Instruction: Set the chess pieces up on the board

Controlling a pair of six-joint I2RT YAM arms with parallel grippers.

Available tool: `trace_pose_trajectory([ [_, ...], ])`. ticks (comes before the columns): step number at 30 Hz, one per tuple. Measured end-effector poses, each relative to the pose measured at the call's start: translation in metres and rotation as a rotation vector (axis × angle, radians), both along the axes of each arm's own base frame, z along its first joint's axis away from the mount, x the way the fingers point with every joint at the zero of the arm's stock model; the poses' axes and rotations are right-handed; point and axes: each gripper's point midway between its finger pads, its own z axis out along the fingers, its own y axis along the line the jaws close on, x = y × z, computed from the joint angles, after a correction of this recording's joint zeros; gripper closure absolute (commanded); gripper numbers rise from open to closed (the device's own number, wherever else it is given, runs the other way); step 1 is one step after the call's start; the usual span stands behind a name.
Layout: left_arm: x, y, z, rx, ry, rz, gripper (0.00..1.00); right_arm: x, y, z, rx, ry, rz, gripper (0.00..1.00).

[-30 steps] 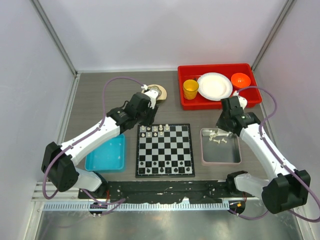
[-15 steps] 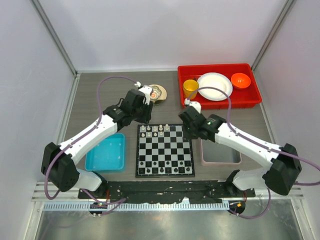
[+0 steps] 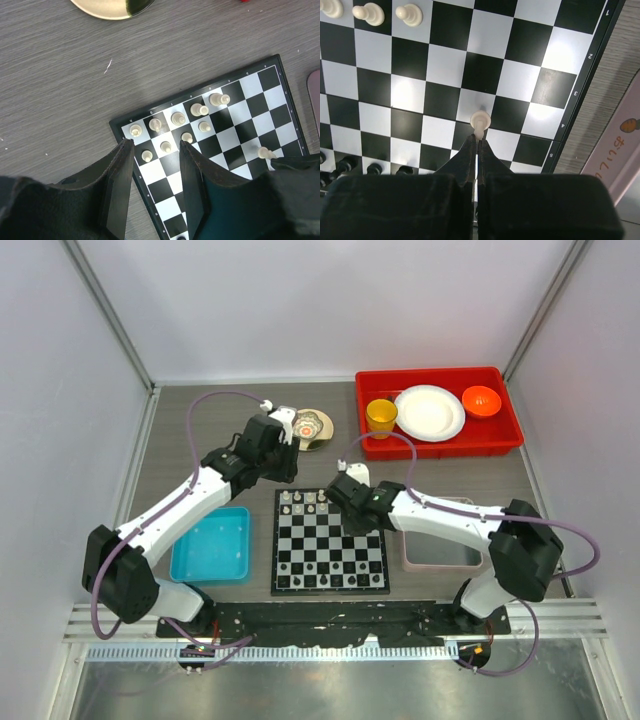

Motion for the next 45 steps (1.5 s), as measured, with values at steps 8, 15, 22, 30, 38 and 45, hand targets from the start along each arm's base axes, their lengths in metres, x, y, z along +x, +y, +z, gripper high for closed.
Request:
trace_pose_trajectory([
  [8, 0.001, 0.001, 0.000, -0.004, -0.001, 0.006, 0.55, 0.002, 0.002, -0.013, -0.024, 0.009, -0.006, 0.90],
  [15, 0.002, 0.002, 0.000, -0.005, 0.001, 0.008, 0.55, 0.003, 0.004, -0.014, -0.019, 0.007, -0.011, 0.75],
  [22, 0.002, 0.002, 0.000, -0.006, 0.001, 0.008, 0.54, 0.005, 0.008, -0.013, 0.000, -0.004, -0.021, 0.71],
  [30, 0.000, -0.001, 0.000, -0.020, 0.009, -0.003, 0.55, 0.020, -0.006, 0.045, 0.108, -0.154, -0.123, 0.62],
  [38, -0.016, -0.026, 0.002, -0.038, 0.011, -0.077, 0.56, 0.045, -0.109, 0.125, 0.271, -0.362, -0.480, 0.62],
  [45, -0.064, -0.082, -0.002, -0.035, 0.016, -0.202, 0.56, 0.032, -0.158, 0.114, 0.190, -0.350, -0.585, 0.62],
])
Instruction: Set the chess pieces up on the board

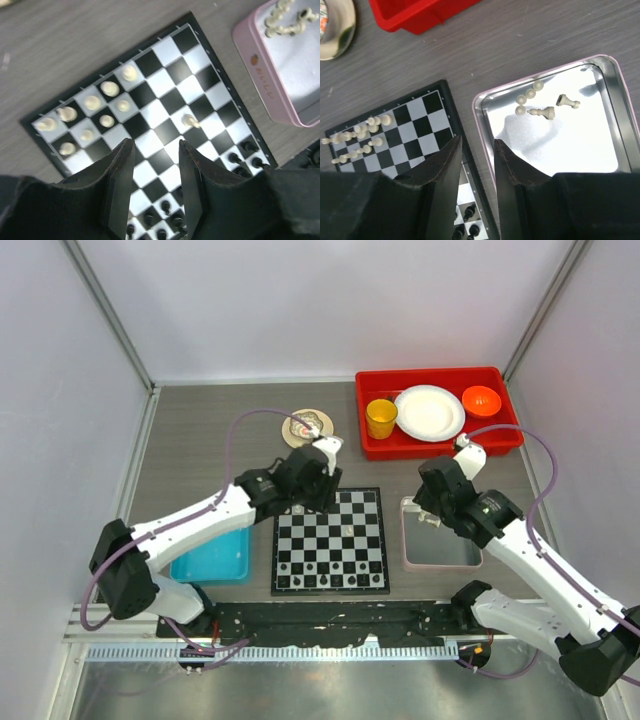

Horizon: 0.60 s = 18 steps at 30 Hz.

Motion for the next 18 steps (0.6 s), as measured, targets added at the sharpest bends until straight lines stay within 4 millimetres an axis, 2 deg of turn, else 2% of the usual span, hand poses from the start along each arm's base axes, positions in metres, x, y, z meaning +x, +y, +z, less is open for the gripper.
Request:
trace_pose_trajectory([
  [4, -0.023, -0.023, -0.015, 0.028, 0.034, 0.026, 0.55, -0.007, -0.008, -0.012, -0.025, 0.037, -0.013, 0.61],
  [8, -0.036, -0.035, -0.021, 0.055, 0.054, 0.092, 0.55, -0.011, -0.015, -0.013, -0.027, 0.035, -0.029, 0.60],
  [12, -0.040, -0.045, -0.019, 0.051, 0.047, 0.153, 0.55, -0.011, -0.018, -0.010, -0.019, 0.024, -0.040, 0.60],
  [18, -0.043, -0.050, -0.036, 0.071, 0.067, 0.232, 0.57, -0.011, -0.020, -0.008, -0.010, 0.016, -0.058, 0.60],
])
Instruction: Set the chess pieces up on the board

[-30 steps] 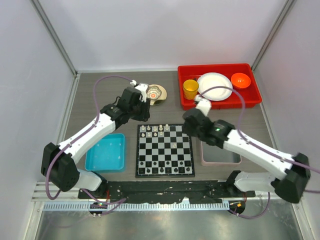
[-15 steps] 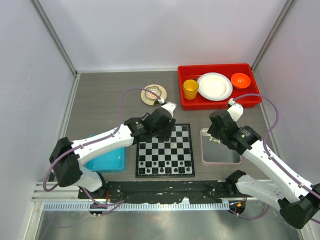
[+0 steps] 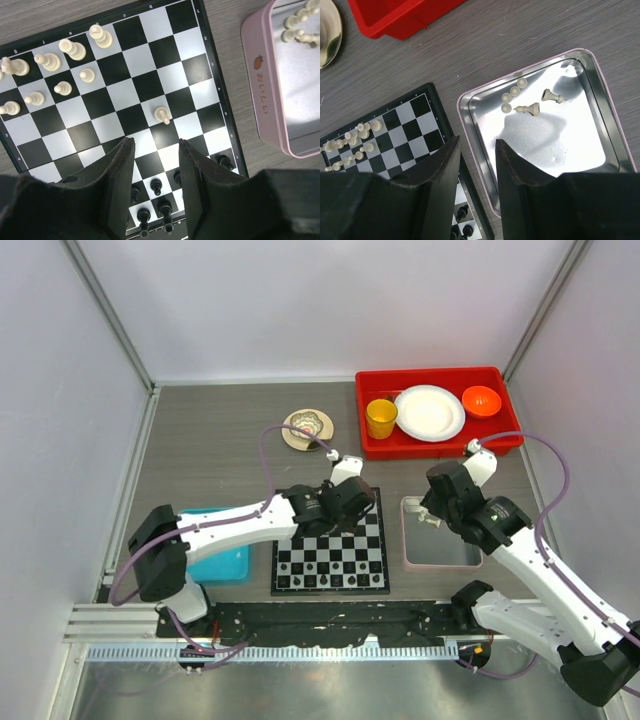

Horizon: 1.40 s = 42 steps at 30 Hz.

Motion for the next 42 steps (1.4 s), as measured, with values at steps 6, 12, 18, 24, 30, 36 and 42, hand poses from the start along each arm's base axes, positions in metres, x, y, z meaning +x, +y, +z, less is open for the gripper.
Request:
trace_pose_trajectory([
  [6, 0.000, -0.003, -0.013, 0.000, 0.015, 0.060, 0.62, -0.003, -0.008, 0.005, 0.008, -0.021, -0.038, 0.60],
  [12, -0.004, -0.006, -0.037, 0.045, 0.037, 0.076, 0.64, -0.004, -0.011, 0.004, 0.002, -0.019, -0.051, 0.60],
  [18, -0.004, -0.007, -0.058, 0.095, 0.057, 0.075, 0.62, -0.007, -0.014, 0.002, -0.003, -0.015, -0.059, 0.60],
  [24, -0.003, -0.010, -0.058, 0.094, 0.056, 0.073, 0.58, -0.008, -0.017, 0.000, -0.007, -0.010, -0.064, 0.60],
  [30, -0.002, -0.011, -0.058, 0.090, 0.054, 0.073, 0.56, -0.009, -0.018, -0.002, -0.011, -0.004, -0.065, 0.60],
  [36, -0.001, -0.014, -0.062, 0.090, 0.055, 0.070, 0.55, -0.009, -0.019, -0.002, -0.012, -0.003, -0.069, 0.60],
  [42, -0.001, -0.015, -0.071, 0.105, 0.063, 0.067, 0.57, -0.009, -0.020, -0.003, -0.016, 0.000, -0.069, 0.60],
])
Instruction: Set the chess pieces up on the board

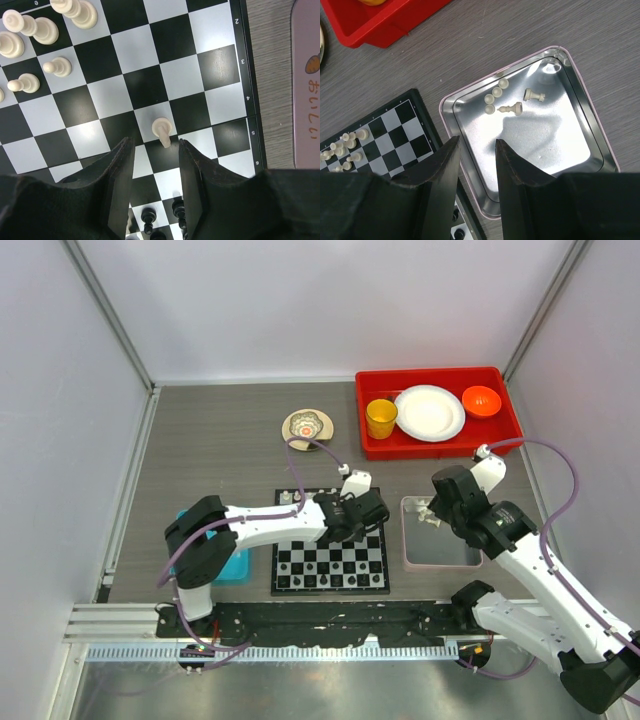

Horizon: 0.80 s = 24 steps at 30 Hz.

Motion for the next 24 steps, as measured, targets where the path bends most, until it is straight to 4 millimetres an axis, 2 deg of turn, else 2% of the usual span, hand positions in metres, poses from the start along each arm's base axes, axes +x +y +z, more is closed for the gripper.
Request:
trace_pose_trajectory([
  [8, 0.0004, -0.0005, -0.0042, 0.010, 0.003, -0.002, 0.63, 0.0001, -0.0016, -0.0002, -0.003, 0.001, -0.004, 0.60],
  [17, 0.0024, -0.0047, -0.0062, 0.011, 0.001, -0.005, 0.74, 0.0000, -0.0031, -0.0008, -0.011, 0.004, -0.002, 0.60],
  [22, 0.0030, -0.0059, -0.0084, 0.016, 0.002, -0.007, 0.97, -0.0004, -0.0039, 0.0003, -0.011, -0.001, -0.001, 0.60],
  [24, 0.0034, -0.0067, -0.0079, 0.016, 0.001, -0.009, 1.00, -0.0005, -0.0042, 0.0007, -0.011, -0.002, -0.001, 0.60],
])
